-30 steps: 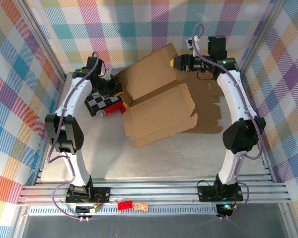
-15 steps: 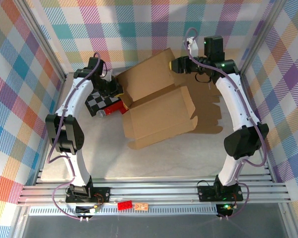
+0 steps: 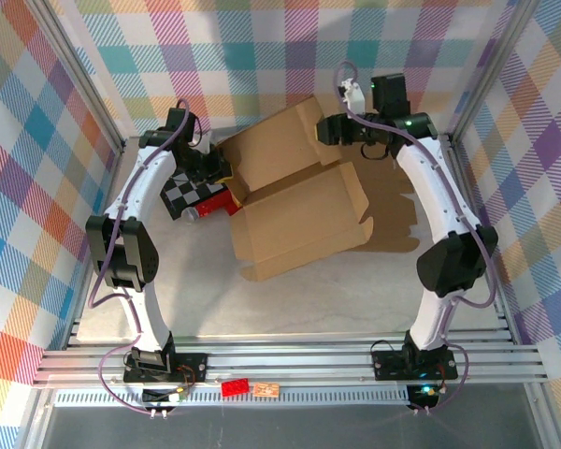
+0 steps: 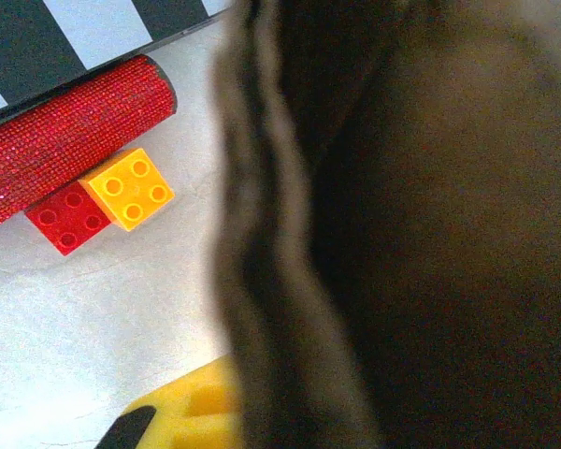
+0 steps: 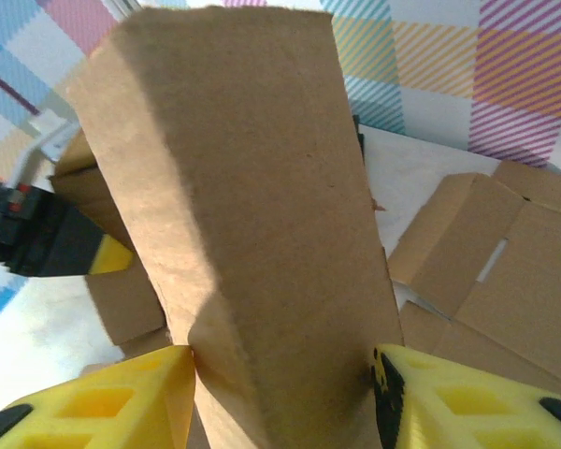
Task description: Fold the paper box
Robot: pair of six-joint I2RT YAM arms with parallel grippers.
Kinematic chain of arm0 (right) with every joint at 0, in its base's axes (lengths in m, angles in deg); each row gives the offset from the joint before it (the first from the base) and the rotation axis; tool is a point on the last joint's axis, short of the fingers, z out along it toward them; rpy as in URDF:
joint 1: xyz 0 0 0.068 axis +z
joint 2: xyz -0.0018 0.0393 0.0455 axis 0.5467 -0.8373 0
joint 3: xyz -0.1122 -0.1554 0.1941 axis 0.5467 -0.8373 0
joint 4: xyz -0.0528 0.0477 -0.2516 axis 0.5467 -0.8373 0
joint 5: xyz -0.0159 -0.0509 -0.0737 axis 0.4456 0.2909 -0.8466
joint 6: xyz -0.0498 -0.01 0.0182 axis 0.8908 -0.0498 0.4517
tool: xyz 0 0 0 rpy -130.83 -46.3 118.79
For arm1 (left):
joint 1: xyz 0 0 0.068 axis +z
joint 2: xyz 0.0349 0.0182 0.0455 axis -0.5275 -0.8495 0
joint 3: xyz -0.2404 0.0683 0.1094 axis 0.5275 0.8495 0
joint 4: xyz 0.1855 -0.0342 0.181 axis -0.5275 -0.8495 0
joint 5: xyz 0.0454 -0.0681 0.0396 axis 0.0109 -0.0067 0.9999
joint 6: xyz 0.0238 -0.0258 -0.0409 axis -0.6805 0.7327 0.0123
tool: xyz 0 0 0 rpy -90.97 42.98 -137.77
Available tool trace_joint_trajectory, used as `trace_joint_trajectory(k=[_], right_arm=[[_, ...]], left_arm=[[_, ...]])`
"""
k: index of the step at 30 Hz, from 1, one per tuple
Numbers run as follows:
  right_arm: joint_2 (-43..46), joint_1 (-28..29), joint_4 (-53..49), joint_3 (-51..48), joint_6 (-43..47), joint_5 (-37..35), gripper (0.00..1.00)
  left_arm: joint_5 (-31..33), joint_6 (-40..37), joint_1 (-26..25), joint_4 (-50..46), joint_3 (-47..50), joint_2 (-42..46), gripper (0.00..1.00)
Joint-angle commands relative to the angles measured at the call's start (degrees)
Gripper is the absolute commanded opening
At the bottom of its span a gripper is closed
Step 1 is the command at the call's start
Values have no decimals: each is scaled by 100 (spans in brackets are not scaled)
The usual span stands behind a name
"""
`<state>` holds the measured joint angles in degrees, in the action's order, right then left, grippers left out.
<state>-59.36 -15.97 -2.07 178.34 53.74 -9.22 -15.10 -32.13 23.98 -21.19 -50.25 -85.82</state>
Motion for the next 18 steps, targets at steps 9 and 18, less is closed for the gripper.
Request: trace_joint_trajectory(k=[9,18], right_arm=[[-430,630,-366,467,372,-2355,49],[-802,1060,-598,880,55,-4419,10]], left_arm=[[-66,-64,-163,-130,-189,246,0],[43,-39,-242,-160,-224,250,0]])
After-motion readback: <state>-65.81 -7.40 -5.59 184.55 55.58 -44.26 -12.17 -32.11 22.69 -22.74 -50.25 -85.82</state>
